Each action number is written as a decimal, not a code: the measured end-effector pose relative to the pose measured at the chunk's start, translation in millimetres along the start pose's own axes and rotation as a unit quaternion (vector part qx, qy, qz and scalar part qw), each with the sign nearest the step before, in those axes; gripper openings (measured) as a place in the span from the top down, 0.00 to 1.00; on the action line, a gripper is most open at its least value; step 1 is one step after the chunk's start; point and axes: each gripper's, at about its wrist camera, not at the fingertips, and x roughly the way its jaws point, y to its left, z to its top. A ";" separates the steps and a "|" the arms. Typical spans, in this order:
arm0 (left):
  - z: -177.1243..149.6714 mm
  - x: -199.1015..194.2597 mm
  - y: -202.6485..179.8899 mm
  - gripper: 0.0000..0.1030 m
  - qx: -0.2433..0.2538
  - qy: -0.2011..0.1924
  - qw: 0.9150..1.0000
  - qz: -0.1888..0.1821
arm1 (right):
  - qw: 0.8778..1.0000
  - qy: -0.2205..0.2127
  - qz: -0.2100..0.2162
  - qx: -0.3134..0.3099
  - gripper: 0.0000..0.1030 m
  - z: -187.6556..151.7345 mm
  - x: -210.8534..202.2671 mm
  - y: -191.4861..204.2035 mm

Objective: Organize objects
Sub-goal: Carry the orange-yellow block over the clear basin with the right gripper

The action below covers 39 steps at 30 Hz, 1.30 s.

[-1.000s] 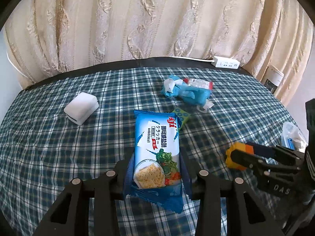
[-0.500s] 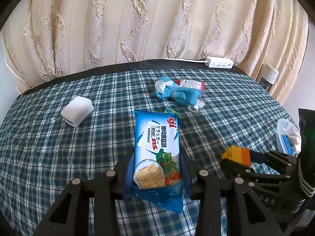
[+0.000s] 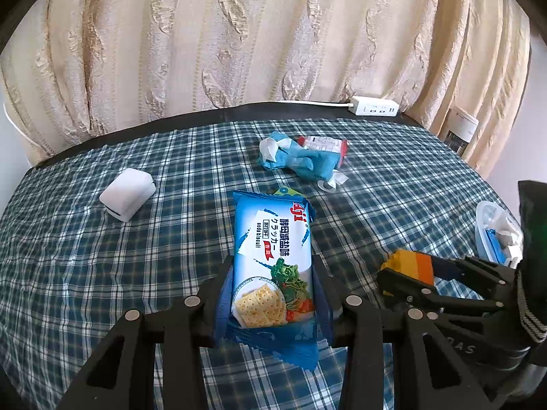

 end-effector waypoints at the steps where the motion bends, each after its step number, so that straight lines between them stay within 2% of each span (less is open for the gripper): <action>1: 0.0 0.2 0.2 0.57 0.001 0.000 1.000 -0.001 | 1.000 -0.003 0.000 0.000 0.48 0.0 -3.0 -0.4; 10: -1.1 1.1 -4.5 0.57 0.005 0.001 1.000 -0.011 | 1.000 -0.024 0.005 0.005 0.48 -7.0 -35.4 -3.6; 19: -2.4 10.7 -11.0 0.57 0.010 0.018 1.000 -0.013 | 0.998 -0.059 -0.005 0.034 0.48 -24.8 -84.7 -27.7; 27: 0.1 5.6 -27.5 0.57 0.025 0.023 0.999 -0.005 | 0.991 -0.097 -0.055 0.070 0.48 -43.3 -138.0 -73.8; 39: 5.6 -11.7 -83.4 0.57 0.063 0.013 0.997 -0.029 | 0.975 -0.138 -0.130 0.118 0.48 -68.6 -185.4 -139.9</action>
